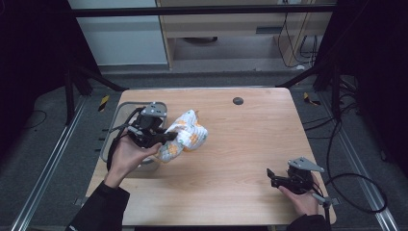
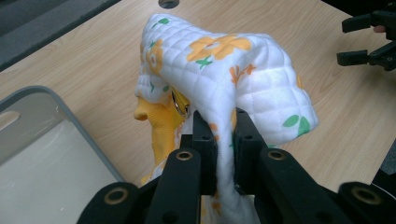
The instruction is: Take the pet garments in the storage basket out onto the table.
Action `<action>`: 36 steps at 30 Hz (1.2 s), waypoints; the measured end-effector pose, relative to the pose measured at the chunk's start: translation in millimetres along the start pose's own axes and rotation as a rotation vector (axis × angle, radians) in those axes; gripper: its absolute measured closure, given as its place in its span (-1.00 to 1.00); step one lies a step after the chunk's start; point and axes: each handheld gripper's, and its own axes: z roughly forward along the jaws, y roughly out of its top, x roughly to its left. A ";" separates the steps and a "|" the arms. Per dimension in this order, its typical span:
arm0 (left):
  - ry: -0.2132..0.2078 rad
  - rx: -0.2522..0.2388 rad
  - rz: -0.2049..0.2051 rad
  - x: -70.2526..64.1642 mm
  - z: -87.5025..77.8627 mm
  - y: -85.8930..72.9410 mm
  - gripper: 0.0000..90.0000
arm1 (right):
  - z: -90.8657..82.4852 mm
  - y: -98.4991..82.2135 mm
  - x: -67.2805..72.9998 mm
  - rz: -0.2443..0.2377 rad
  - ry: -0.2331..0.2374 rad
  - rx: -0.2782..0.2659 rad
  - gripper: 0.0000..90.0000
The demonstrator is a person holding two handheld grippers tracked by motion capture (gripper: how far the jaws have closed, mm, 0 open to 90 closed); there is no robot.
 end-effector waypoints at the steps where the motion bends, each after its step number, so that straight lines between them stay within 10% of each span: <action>1: -0.003 0.000 0.003 -1.5 1.7 1.1 0.83 | 0.0 0.0 -0.1 0.000 -0.001 0.000 -0.79; 36: -0.089 0.073 0.067 -31.6 77.1 2.3 0.83 | -0.3 -0.9 -2.4 -0.002 -0.025 -0.011 -0.78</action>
